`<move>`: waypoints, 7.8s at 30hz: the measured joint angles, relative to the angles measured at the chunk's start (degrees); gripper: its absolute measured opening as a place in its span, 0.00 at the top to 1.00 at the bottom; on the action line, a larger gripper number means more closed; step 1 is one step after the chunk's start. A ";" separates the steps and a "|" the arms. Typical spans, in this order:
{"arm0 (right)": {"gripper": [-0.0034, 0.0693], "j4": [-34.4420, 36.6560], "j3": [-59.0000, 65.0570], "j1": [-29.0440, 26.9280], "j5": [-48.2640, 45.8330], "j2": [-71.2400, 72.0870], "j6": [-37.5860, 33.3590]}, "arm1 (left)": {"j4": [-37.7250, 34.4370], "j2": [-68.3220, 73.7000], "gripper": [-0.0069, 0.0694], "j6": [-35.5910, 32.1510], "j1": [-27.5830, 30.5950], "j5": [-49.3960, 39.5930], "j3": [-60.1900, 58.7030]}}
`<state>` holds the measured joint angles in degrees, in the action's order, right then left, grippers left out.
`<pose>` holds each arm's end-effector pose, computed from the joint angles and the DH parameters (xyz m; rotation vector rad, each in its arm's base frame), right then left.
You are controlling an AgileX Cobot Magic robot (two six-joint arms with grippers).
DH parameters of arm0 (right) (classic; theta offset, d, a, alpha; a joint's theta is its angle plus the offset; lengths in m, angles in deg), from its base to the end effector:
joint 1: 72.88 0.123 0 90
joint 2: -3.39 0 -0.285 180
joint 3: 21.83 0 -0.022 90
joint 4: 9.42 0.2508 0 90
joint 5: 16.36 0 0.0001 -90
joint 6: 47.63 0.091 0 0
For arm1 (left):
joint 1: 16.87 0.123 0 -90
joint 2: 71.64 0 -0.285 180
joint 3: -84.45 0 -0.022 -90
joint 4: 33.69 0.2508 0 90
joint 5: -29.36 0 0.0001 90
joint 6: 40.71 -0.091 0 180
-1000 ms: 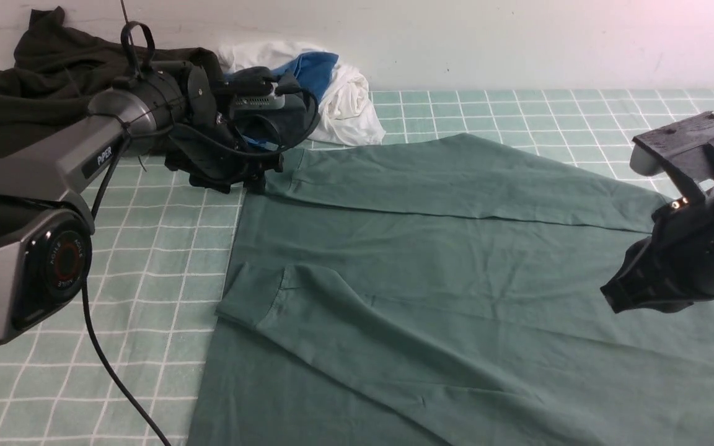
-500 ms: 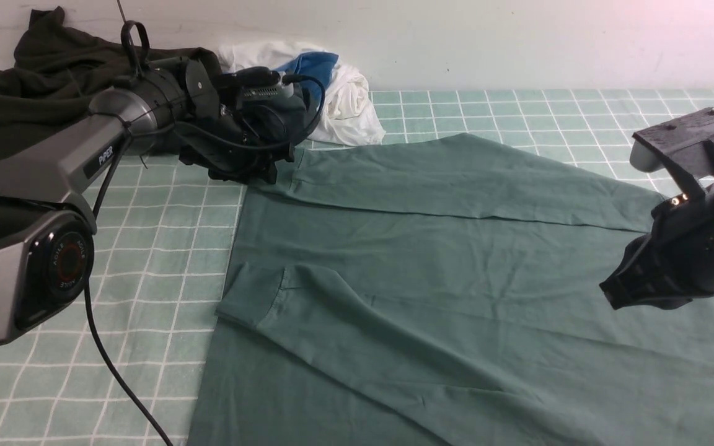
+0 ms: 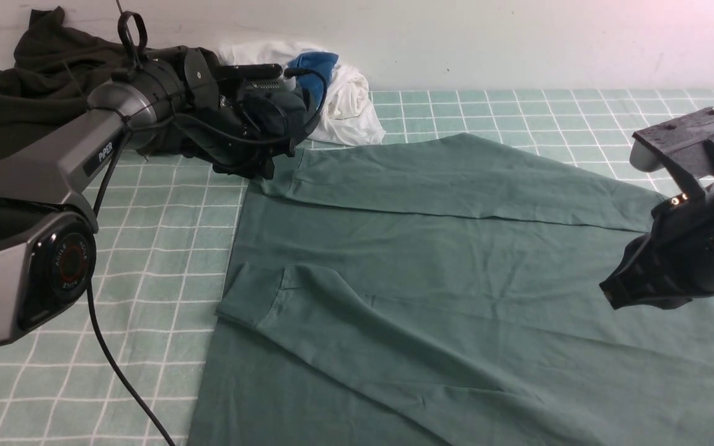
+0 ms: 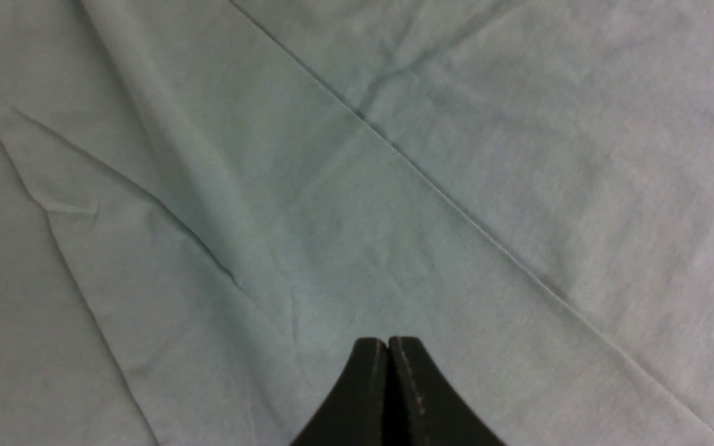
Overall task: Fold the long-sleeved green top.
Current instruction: Use the left arm to clamp the cuff farthest from it, then use the left arm to drag and drop the cuff onto the cuff closest to the left arm, then use both arms simultaneously to clamp the lower edge of the clothing fabric, then use both arms to drag the lower edge of the fabric forward and fold it over the upper edge, then use the right arm to clamp the right edge of the fabric
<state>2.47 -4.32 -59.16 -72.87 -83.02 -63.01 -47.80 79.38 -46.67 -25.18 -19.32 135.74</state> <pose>0.2505 0.0773 0.2843 -0.5850 2.7247 0.2624 0.5400 -0.0957 0.1648 0.1783 2.5742 -0.3139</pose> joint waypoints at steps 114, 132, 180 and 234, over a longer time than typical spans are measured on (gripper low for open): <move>0.97 0.91 11.79 10.85 -14.93 23.24 4.75 | 18.67 -50.71 0.45 -14.23 -34.89 -0.10 -84.94; 0.97 0.91 11.79 10.85 -14.93 23.24 0.43 | 18.22 -50.71 0.90 -12.30 -34.89 -0.93 -84.60; 0.88 -19.85 30.20 16.00 13.90 -0.70 -21.43 | 12.94 -64.48 0.90 -11.84 -24.20 -7.35 -89.68; 0.43 -7.11 -38.99 -6.51 5.26 -42.05 -9.26 | 18.08 -14.40 0.51 -5.21 -1.67 -2.01 -14.39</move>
<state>-4.64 -43.31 -65.66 -67.60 -125.08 -72.27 -29.72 64.98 -51.89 -26.85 -21.33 121.34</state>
